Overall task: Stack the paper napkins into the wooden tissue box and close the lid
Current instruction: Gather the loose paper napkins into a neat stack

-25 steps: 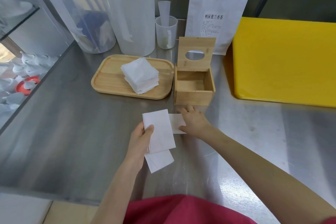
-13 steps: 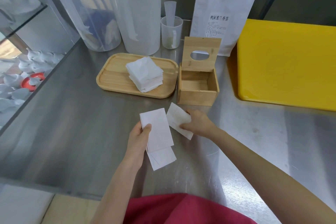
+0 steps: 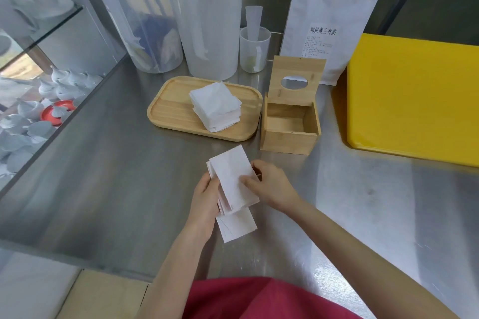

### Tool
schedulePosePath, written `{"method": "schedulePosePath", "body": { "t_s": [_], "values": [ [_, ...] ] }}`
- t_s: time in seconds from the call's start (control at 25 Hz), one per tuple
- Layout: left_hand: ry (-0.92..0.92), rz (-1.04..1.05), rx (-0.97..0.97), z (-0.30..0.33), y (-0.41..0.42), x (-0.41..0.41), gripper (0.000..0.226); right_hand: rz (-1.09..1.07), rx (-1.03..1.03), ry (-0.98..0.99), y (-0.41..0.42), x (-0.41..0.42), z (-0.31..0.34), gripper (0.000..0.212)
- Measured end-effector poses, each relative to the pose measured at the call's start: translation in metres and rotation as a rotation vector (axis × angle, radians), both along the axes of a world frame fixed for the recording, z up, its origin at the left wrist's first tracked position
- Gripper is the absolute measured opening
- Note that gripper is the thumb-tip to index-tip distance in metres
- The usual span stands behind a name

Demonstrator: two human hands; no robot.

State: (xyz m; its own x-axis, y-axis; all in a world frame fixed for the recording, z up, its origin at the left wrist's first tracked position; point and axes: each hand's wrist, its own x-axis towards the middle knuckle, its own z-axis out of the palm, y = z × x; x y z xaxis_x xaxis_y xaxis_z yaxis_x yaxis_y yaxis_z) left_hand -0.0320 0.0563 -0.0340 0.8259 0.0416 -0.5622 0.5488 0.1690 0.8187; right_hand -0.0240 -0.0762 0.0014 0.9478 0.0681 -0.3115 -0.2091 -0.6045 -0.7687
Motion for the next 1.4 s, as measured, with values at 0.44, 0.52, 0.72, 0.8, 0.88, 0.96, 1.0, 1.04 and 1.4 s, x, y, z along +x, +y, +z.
{"method": "schedulePosePath", "body": {
  "t_s": [0.44,0.52,0.72,0.8,0.88,0.96,1.0,1.04,1.4],
  "values": [
    [0.037,0.022,-0.075,-0.001,0.000,0.001,0.032,0.026,-0.136,-0.024,0.004,-0.001,-0.012,0.023],
    [-0.023,-0.028,-0.008,-0.002,0.001,-0.003,0.027,0.042,-0.148,-0.019,0.005,-0.001,-0.014,0.025],
    [-0.099,0.049,0.029,-0.001,0.012,-0.004,0.021,-0.029,-0.079,0.009,0.006,0.001,-0.016,0.037],
    [-0.105,0.100,0.012,0.002,0.021,-0.004,0.017,0.008,-0.162,0.019,0.006,0.000,-0.022,0.028],
    [-0.101,0.138,0.000,0.002,0.029,-0.004,0.016,0.118,-0.274,0.043,0.008,-0.002,-0.028,0.028],
    [-0.100,0.171,-0.006,0.001,0.037,-0.003,0.017,0.236,-0.366,0.095,0.013,-0.004,-0.033,0.040],
    [-0.100,0.183,-0.005,0.000,0.040,-0.002,0.017,0.281,-0.411,0.116,0.016,-0.005,-0.034,0.047],
    [-0.099,0.194,-0.005,0.000,0.044,-0.002,0.017,0.310,-0.451,0.124,0.018,-0.005,-0.035,0.052],
    [-0.101,0.234,-0.017,-0.001,0.052,-0.003,0.020,0.296,-0.437,0.172,0.020,-0.006,-0.036,0.027]
  ]
}}
